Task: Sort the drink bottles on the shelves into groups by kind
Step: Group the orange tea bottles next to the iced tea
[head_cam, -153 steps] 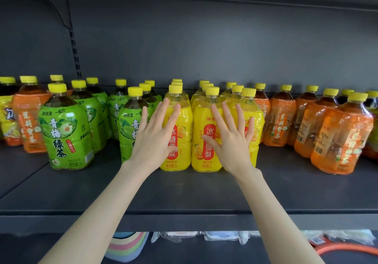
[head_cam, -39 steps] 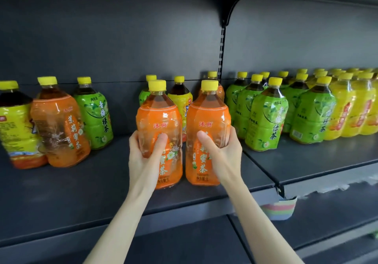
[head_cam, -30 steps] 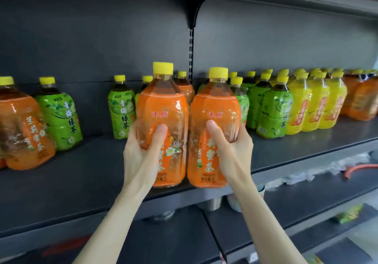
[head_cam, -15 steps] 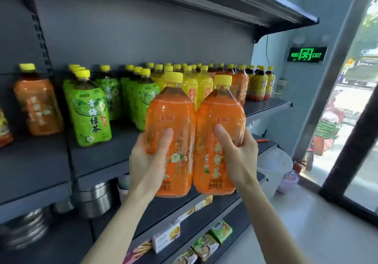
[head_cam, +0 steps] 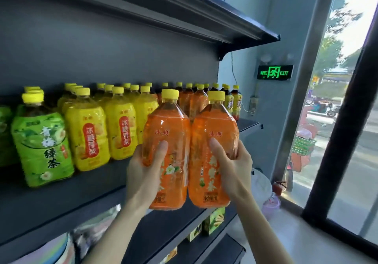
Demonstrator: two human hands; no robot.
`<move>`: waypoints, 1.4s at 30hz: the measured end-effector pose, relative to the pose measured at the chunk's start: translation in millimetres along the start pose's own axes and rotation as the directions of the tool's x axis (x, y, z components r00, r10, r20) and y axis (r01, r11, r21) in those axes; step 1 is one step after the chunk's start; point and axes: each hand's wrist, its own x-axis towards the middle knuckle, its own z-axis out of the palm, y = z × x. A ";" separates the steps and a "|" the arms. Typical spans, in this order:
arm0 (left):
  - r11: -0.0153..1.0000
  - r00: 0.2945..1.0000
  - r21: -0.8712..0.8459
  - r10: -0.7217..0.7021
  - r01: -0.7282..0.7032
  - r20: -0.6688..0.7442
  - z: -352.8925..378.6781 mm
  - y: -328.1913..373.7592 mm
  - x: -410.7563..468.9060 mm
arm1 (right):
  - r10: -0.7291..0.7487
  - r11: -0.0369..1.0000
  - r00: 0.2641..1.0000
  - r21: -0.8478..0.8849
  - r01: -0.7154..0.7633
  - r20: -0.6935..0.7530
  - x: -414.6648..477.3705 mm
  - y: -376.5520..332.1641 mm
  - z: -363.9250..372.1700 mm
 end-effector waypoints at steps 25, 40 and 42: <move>0.986 0.922 0.166 0.063 0.001 -0.382 216.6 -117.7 172.7 | -0.042 0.988 0.923 0.153 -0.018 0.382 312.1 158.4 -39.8; 0.952 0.868 0.266 0.000 0.152 -0.497 209.7 -145.7 217.6 | -0.075 0.943 0.833 0.311 -0.120 0.548 360.6 211.5 2.3; 0.929 0.841 0.310 -0.002 0.201 -0.540 204.7 -153.9 223.5 | -0.082 0.944 0.821 0.308 -0.118 0.564 363.9 214.7 5.4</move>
